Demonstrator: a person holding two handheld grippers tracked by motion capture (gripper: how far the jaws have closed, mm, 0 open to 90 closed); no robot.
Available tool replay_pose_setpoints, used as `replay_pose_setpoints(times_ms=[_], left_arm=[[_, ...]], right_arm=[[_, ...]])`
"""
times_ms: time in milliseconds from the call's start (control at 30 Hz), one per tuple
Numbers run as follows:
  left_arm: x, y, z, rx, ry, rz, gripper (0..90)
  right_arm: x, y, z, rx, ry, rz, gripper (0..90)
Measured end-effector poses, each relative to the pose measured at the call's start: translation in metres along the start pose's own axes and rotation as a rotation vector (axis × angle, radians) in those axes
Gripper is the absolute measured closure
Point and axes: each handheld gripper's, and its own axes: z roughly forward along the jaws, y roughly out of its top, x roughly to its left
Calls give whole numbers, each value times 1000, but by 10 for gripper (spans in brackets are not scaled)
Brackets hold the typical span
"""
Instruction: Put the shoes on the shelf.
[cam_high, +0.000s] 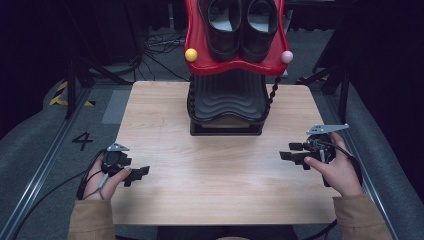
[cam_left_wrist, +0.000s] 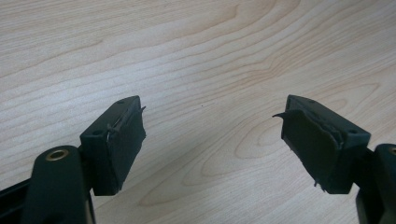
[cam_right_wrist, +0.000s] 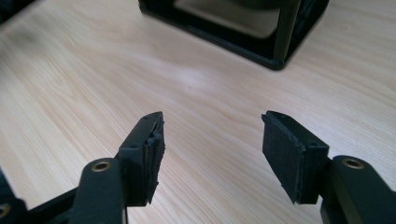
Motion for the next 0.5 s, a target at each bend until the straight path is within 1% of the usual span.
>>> replay_pose_setpoints(times_ms=[33, 100, 200, 300, 367, 433, 467, 500], left_arm=[[0, 0, -1, -2, -1, 1, 219], [0, 0, -2, -7, 0, -6, 219], [0, 1, -3, -11, 4, -6, 219], [-1, 1, -1, -6, 7, 2, 219], [-1, 1, 2, -5, 6, 1, 218], [-1, 1, 3, -3, 9, -2, 216], [-1, 2, 6, -1, 18, 5, 216], [-1, 2, 8, 0, 18, -2, 212]], right_arm=[[-1, -1, 2, 6, -1, -5, 399], [-3, -6, 6, 12, 4, 10, 399], [-6, -10, 10, 19, 2, 13, 399], [-13, -20, 20, 32, -10, 36, 399], [-15, -24, 23, 26, -16, 46, 400], [-17, -26, 25, 25, -15, 48, 400], [-19, -28, 27, 23, -20, 41, 400], [-22, -31, 31, 17, -38, 37, 400]])
